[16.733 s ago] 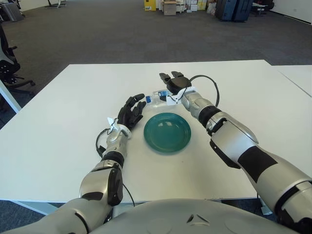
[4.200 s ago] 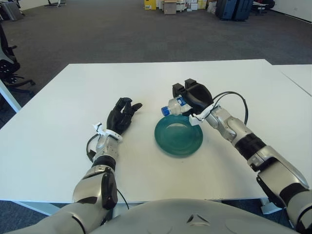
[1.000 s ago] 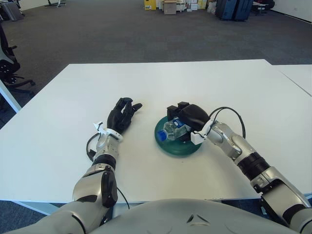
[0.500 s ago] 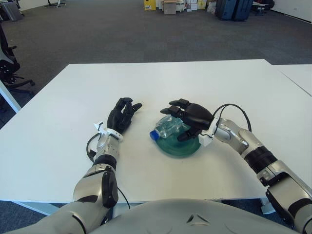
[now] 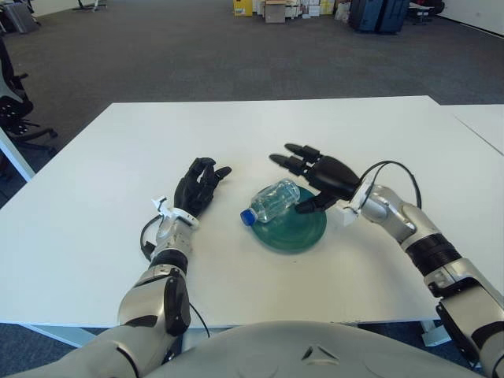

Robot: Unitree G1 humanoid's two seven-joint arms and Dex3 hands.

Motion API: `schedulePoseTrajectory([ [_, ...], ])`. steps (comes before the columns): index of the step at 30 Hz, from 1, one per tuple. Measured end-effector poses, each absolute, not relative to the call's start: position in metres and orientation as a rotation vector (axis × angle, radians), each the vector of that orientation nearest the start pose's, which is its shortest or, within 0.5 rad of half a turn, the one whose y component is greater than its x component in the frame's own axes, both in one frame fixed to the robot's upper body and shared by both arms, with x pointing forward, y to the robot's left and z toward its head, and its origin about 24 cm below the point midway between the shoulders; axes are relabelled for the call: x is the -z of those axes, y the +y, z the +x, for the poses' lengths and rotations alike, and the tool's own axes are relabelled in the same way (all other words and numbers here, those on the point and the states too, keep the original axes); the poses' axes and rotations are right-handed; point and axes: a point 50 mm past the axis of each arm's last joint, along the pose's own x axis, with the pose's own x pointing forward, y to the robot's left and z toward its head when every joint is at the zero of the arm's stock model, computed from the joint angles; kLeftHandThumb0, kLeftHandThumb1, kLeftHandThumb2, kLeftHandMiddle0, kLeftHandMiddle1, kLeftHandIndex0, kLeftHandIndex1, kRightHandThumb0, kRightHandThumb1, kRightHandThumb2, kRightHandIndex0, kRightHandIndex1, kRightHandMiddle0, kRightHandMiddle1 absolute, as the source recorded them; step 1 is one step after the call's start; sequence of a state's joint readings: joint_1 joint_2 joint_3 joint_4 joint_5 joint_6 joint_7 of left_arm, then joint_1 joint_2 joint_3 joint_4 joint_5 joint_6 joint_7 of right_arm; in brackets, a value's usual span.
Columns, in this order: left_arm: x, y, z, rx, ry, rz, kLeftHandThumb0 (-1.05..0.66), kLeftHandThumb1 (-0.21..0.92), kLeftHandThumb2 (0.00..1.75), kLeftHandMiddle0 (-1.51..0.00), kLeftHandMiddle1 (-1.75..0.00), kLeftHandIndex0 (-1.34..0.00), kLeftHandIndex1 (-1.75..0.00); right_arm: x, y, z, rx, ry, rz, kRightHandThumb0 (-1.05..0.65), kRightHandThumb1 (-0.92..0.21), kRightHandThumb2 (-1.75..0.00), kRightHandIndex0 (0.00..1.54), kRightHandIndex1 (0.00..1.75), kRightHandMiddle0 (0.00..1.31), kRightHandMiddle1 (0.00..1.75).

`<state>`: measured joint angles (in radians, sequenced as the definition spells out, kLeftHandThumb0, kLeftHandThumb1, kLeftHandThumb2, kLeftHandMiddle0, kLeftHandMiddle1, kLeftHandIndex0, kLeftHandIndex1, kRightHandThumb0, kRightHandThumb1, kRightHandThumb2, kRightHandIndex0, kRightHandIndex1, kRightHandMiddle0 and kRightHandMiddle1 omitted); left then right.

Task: Put the bottle into the plate.

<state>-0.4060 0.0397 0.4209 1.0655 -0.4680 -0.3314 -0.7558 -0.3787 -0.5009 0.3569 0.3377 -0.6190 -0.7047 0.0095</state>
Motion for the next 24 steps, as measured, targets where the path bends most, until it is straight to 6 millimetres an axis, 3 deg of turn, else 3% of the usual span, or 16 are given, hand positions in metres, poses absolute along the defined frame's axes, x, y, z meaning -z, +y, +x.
schedulePoseTrajectory([
  [6, 0.039, 0.182, 0.28, 0.231, 0.055, -0.624, -0.36, 0.92, 0.52, -0.53, -1.35, -0.2, -1.75, -0.098, -0.154, 0.295, -0.474, -0.637, -0.953, -1.05, -0.92, -0.74, 0.0, 0.0, 0.02, 0.01],
  [13, 0.04, 0.183, 0.28, 0.23, 0.058, -0.62, -0.36, 0.92, 0.52, -0.53, -1.36, -0.2, -1.75, -0.082, -0.177, 0.311, -0.22, -0.521, -0.674, -1.03, -0.92, -0.75, 0.04, 0.01, 0.05, 0.04],
  [20, 0.039, 0.183, 0.28, 0.231, 0.055, -0.619, -0.36, 0.92, 0.52, -0.53, -1.36, -0.2, -1.75, -0.053, -0.194, 0.324, -0.069, -0.31, -0.421, -0.79, -0.92, -0.79, 0.33, 0.03, 0.0, 0.59],
  [24, 0.039, 0.184, 0.28, 0.231, 0.055, -0.617, -0.36, 0.92, 0.52, -0.53, -1.35, -0.2, -1.75, -0.032, -0.207, 0.327, 0.03, -0.141, -0.192, -0.74, -0.92, -0.82, 0.44, 0.05, 0.02, 0.74],
])
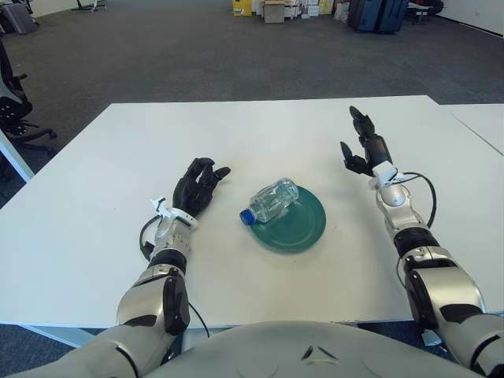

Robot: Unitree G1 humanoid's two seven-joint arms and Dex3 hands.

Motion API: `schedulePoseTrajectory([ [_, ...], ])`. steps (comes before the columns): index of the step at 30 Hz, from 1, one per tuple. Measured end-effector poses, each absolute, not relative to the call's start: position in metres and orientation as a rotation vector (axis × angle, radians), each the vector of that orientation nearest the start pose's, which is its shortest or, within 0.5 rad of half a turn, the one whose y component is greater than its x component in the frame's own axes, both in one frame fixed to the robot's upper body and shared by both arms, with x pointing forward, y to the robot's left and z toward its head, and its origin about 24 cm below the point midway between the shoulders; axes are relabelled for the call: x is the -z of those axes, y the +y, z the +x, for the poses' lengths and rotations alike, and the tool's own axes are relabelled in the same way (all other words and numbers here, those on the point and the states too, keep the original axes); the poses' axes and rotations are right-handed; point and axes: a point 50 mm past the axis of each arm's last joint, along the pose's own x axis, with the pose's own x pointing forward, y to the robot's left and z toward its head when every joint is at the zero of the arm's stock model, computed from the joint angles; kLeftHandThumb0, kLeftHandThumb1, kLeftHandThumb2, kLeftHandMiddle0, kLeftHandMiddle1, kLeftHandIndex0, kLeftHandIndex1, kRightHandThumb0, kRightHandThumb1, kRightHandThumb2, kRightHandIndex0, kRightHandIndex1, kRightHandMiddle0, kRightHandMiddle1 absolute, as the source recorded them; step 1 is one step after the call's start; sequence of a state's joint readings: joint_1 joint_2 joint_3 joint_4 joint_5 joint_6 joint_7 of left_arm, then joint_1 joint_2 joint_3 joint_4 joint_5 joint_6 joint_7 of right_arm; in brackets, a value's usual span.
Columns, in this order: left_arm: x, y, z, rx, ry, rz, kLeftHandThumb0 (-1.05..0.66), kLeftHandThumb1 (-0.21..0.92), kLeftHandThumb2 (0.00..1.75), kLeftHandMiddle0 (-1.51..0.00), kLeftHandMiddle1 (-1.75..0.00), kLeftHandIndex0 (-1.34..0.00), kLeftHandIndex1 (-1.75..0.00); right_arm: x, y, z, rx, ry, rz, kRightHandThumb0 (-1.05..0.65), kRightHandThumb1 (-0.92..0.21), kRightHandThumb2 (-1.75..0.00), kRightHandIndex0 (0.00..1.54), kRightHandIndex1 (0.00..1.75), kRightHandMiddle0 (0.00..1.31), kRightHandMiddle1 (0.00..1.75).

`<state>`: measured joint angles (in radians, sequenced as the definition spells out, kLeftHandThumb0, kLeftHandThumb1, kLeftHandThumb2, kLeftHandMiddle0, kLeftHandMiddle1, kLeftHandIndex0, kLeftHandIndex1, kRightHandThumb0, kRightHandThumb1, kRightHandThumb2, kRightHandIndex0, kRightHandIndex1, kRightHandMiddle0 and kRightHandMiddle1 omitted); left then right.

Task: Put the bottle into the plate.

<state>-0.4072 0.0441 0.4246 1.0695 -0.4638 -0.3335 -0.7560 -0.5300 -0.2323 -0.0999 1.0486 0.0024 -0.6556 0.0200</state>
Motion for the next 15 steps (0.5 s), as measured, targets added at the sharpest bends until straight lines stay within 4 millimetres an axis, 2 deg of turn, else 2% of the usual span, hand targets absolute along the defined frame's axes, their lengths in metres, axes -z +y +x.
schedulePoseTrajectory([
  [4, 0.039, 0.184, 0.28, 0.229, 0.056, -0.615, -0.36, 0.92, 0.52, -0.52, -1.34, -0.2, -1.75, -0.007, -0.208, 0.32, 0.09, -0.017, 0.026, -0.7, -0.92, -0.84, 0.47, 0.05, 0.04, 0.78],
  [8, 0.039, 0.186, 0.28, 0.226, 0.056, -0.611, -0.36, 0.92, 0.52, -0.53, -1.34, -0.2, -1.75, 0.013, -0.201, 0.311, 0.085, 0.065, 0.117, -0.68, -0.92, -0.85, 0.46, 0.04, 0.04, 0.79],
  [15, 0.039, 0.187, 0.28, 0.224, 0.051, -0.604, -0.36, 0.92, 0.52, -0.53, -1.32, -0.2, -1.75, 0.02, -0.195, 0.308, 0.06, 0.105, 0.126, -0.66, -0.92, -0.87, 0.43, 0.02, 0.02, 0.78],
])
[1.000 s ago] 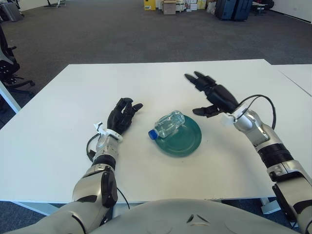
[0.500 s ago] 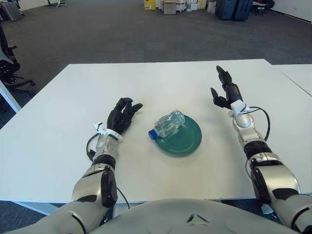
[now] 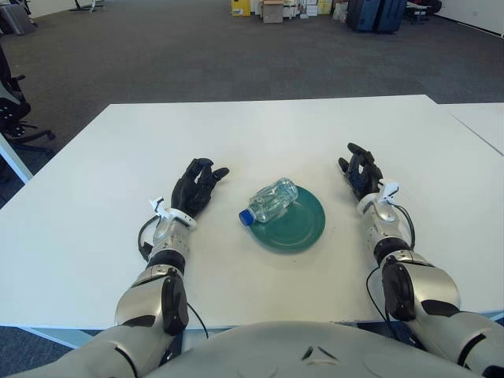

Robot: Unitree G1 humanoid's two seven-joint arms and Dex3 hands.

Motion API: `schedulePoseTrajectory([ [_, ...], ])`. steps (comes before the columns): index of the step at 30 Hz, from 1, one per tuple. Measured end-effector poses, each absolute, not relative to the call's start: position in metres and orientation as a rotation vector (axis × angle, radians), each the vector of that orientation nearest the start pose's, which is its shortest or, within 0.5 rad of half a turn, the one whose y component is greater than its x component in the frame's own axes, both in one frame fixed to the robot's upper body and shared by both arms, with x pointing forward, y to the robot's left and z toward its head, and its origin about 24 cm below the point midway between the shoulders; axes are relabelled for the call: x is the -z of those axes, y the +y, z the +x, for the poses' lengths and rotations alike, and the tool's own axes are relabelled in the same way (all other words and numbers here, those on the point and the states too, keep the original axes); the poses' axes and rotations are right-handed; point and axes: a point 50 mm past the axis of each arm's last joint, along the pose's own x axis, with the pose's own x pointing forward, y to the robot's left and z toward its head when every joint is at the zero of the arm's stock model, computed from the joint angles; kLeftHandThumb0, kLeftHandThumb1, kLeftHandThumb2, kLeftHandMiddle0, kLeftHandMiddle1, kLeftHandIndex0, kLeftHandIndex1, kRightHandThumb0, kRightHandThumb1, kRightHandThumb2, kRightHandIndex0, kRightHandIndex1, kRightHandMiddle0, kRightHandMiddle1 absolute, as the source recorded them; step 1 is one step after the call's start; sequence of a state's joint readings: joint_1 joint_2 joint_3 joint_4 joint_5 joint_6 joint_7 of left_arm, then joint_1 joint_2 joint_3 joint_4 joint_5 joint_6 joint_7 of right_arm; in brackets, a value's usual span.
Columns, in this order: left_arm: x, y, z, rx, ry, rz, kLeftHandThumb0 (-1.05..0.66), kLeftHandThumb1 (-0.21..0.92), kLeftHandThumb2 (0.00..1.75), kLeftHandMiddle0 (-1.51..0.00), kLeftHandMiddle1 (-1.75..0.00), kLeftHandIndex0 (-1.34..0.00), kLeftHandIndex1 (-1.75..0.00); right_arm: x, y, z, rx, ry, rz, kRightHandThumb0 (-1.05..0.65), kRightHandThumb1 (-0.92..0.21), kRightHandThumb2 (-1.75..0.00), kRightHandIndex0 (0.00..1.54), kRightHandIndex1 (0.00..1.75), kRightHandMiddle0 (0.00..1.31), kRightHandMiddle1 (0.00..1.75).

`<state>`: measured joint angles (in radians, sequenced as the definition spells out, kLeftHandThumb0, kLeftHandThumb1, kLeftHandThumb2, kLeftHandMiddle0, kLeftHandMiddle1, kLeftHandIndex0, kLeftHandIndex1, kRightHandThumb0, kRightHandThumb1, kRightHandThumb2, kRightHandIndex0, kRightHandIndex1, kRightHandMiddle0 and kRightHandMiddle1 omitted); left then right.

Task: Put the bottle into the plate.

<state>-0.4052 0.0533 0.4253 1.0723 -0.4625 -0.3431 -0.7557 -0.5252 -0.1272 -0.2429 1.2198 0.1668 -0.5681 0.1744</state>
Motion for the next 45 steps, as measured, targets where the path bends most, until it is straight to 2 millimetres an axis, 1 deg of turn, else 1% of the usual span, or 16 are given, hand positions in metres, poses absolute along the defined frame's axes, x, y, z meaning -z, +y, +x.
schedulePoseTrajectory([
  [13, 0.039, 0.19, 0.279, 0.216, 0.054, -0.599, -0.36, 0.92, 0.52, -0.52, -1.31, -0.2, -1.75, 0.022, -0.196, 0.308, 0.028, 0.126, 0.076, -0.66, -0.92, -0.87, 0.41, 0.0, 0.0, 0.73],
  [30, 0.039, 0.189, 0.279, 0.214, 0.057, -0.596, -0.36, 0.92, 0.52, -0.52, -1.32, -0.2, -1.75, 0.025, -0.194, 0.298, -0.013, 0.085, 0.013, -0.67, -0.92, -0.86, 0.49, 0.03, 0.03, 0.77],
  [32, 0.039, 0.189, 0.279, 0.214, 0.057, -0.596, -0.36, 0.92, 0.52, -0.5, -1.18, -0.2, -1.75, 0.025, -0.194, 0.298, -0.016, 0.084, 0.008, -0.66, -0.92, -0.85, 0.49, 0.04, 0.03, 0.77],
  [37, 0.039, 0.189, 0.279, 0.208, 0.057, -0.587, -0.36, 0.92, 0.52, -0.47, -0.99, -0.19, -1.75, 0.027, -0.194, 0.296, -0.028, 0.09, -0.012, -0.66, -0.92, -0.85, 0.5, 0.04, 0.03, 0.78],
  [38, 0.039, 0.189, 0.279, 0.207, 0.057, -0.584, -0.47, 0.92, 0.59, -0.38, -0.76, -0.12, -1.44, 0.027, -0.194, 0.296, -0.029, 0.092, -0.014, -0.67, -0.92, -0.85, 0.51, 0.04, 0.03, 0.78],
  [39, 0.039, 0.189, 0.279, 0.206, 0.056, -0.581, -0.51, 0.92, 0.61, -0.37, -0.64, -0.1, -1.32, 0.027, -0.194, 0.296, -0.03, 0.093, -0.015, -0.67, -0.92, -0.85, 0.51, 0.04, 0.03, 0.78],
  [40, 0.039, 0.189, 0.279, 0.205, 0.055, -0.574, -0.59, 0.92, 0.66, -0.31, -0.44, -0.06, -1.09, 0.027, -0.194, 0.296, -0.031, 0.094, -0.018, -0.68, -0.92, -0.85, 0.51, 0.04, 0.03, 0.78],
  [41, 0.039, 0.189, 0.279, 0.204, 0.053, -0.564, -0.64, 0.92, 0.69, -0.28, -0.3, -0.04, -0.93, 0.027, -0.194, 0.295, -0.033, 0.095, -0.02, -0.68, -0.92, -0.85, 0.51, 0.04, 0.03, 0.78],
  [42, 0.039, 0.189, 0.278, 0.207, 0.051, -0.55, -0.69, 0.92, 0.73, -0.23, -0.2, -0.02, -0.76, 0.028, -0.194, 0.295, -0.035, 0.096, -0.023, -0.69, -0.92, -0.85, 0.51, 0.04, 0.03, 0.79],
  [43, 0.039, 0.188, 0.278, 0.211, 0.05, -0.529, -0.71, 0.92, 0.74, -0.22, -0.16, -0.02, -0.7, 0.028, -0.194, 0.295, -0.037, 0.097, -0.025, -0.69, -0.92, -0.85, 0.51, 0.04, 0.03, 0.79],
  [45, 0.038, 0.187, 0.277, 0.224, 0.049, -0.479, -0.78, 0.92, 0.79, -0.11, -0.07, -0.01, -0.43, 0.028, -0.195, 0.295, -0.04, 0.1, -0.03, -0.7, -0.92, -0.85, 0.52, 0.04, 0.03, 0.79],
])
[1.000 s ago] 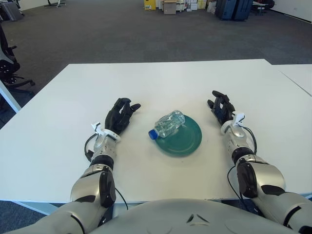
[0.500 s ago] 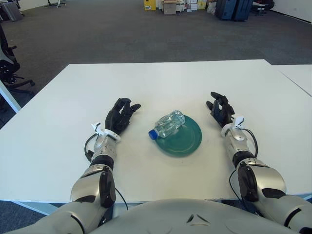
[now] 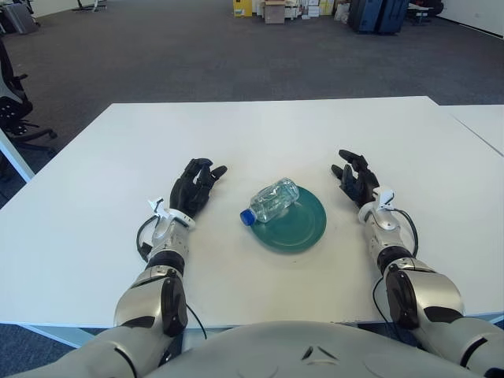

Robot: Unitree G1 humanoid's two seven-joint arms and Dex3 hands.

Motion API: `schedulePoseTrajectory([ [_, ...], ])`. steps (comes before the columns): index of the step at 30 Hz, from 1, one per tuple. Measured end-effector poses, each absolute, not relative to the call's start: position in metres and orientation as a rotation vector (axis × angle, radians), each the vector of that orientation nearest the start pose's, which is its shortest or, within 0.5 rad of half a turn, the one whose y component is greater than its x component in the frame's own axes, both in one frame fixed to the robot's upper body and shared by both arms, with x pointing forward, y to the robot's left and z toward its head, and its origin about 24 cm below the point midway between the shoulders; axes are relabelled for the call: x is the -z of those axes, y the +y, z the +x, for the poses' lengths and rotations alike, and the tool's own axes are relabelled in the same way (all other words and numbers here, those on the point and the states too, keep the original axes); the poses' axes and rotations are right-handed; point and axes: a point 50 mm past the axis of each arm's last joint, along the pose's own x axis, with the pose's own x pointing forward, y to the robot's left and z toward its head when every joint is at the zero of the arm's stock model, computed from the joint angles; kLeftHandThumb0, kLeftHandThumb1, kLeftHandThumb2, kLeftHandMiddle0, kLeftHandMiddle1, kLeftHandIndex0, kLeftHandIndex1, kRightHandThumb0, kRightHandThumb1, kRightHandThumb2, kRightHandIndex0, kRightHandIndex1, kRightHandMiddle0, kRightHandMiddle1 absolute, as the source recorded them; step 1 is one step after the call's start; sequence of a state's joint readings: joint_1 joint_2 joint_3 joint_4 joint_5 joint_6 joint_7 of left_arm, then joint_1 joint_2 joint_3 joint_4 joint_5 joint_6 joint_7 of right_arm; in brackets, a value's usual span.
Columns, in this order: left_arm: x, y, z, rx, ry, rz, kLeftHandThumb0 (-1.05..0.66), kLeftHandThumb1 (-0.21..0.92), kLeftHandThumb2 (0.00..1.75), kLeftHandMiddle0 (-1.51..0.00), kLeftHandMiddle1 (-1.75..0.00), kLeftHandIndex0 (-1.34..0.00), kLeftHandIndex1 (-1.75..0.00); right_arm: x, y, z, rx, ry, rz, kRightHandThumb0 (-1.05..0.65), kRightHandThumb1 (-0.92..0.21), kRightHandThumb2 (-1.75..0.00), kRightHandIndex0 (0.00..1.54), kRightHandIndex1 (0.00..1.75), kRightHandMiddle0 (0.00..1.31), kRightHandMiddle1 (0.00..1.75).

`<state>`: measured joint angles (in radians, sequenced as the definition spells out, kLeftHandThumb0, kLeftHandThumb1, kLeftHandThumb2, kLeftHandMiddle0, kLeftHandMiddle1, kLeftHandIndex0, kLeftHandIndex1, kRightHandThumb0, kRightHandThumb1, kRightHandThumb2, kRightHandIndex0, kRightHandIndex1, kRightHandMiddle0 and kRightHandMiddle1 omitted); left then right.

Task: Put the bottle into the plate.

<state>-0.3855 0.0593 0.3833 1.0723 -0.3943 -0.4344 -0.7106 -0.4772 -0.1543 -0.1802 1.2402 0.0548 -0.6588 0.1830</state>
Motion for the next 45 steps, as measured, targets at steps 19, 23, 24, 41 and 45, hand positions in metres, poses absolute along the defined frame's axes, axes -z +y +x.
schedulePoseTrajectory([
  [19, 0.0363, 0.1861, 0.2705, 0.315, 0.065, -0.054, -0.95, 0.92, 0.57, 0.0, 0.0, 0.0, 0.0, 0.0302, -0.1932, 0.2962, -0.055, 0.133, -0.035, -0.71, -0.92, -0.84, 0.55, 0.04, 0.05, 0.81],
  [23, 0.0365, 0.1869, 0.2698, 0.318, 0.062, -0.042, -0.94, 0.92, 0.47, 0.0, 0.0, 0.0, 0.0, 0.0304, -0.1926, 0.2965, -0.059, 0.136, -0.035, -0.71, -0.92, -0.84, 0.57, 0.05, 0.06, 0.82],
  [24, 0.0365, 0.1871, 0.2697, 0.318, 0.063, -0.041, -0.94, 0.92, 0.44, 0.0, 0.0, 0.0, 0.0, 0.0304, -0.1924, 0.2965, -0.06, 0.137, -0.036, -0.71, -0.92, -0.84, 0.58, 0.05, 0.06, 0.82],
  [41, 0.0374, 0.1894, 0.2699, 0.315, 0.073, -0.037, -0.93, 0.92, 0.26, 0.0, 0.0, 0.0, 0.0, 0.0307, -0.1894, 0.2968, -0.083, 0.14, -0.039, -0.74, -0.92, -0.84, 0.57, 0.03, 0.05, 0.84],
  [45, 0.0374, 0.19, 0.2707, 0.314, 0.077, -0.037, -0.92, 0.92, 0.25, 0.0, 0.0, 0.0, 0.0, 0.0306, -0.1886, 0.2969, -0.089, 0.139, -0.044, -0.75, -0.92, -0.85, 0.56, 0.03, 0.05, 0.85],
])
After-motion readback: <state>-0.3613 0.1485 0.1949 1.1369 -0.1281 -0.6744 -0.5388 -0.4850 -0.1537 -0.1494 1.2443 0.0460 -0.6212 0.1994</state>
